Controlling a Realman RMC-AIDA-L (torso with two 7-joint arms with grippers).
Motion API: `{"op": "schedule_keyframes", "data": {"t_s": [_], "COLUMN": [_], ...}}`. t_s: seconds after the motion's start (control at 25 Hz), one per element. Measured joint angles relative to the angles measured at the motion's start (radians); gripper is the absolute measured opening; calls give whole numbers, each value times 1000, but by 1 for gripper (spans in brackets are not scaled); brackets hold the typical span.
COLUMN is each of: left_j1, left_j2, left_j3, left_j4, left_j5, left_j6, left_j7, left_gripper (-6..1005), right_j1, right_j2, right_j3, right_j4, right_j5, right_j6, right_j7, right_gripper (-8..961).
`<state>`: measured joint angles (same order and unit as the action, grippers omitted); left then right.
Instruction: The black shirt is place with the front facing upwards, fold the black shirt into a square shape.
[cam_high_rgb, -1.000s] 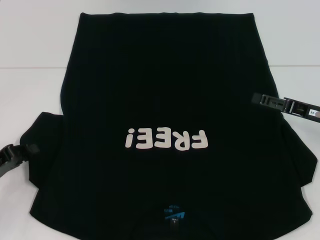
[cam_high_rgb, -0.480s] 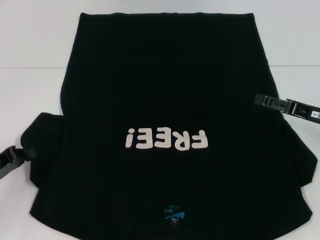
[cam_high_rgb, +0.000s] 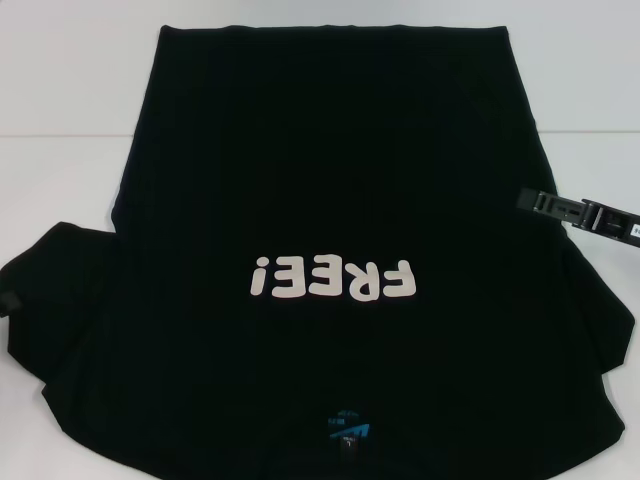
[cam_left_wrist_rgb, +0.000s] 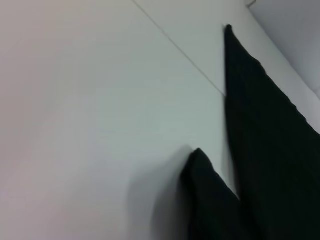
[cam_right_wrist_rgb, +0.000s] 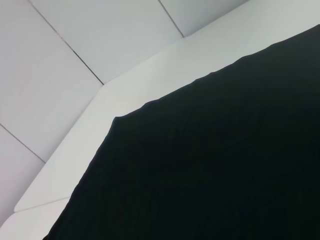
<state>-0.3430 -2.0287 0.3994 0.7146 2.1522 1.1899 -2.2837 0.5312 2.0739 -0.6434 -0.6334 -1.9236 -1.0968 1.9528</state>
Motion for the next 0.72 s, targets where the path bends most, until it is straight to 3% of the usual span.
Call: {"op": "schedule_keyframes", "data": {"t_s": [0.52, 0.72], "left_j1": [9, 7], "left_j2": [0, -8], "left_j3": [1, 1], "left_j4": [-2, 20], "left_j5": [0, -9], "left_j6": [-37, 39], "left_j7": [-33, -32], "left_gripper": [55, 68], "right_j1": [-5, -5], "right_j2": [0, 0], "right_j3": [17, 18], "right_j4": [0, 0], "right_j5": [0, 0], "right_j6": [-11, -21], "right_j7": [0, 0], "right_gripper": [939, 939]}}
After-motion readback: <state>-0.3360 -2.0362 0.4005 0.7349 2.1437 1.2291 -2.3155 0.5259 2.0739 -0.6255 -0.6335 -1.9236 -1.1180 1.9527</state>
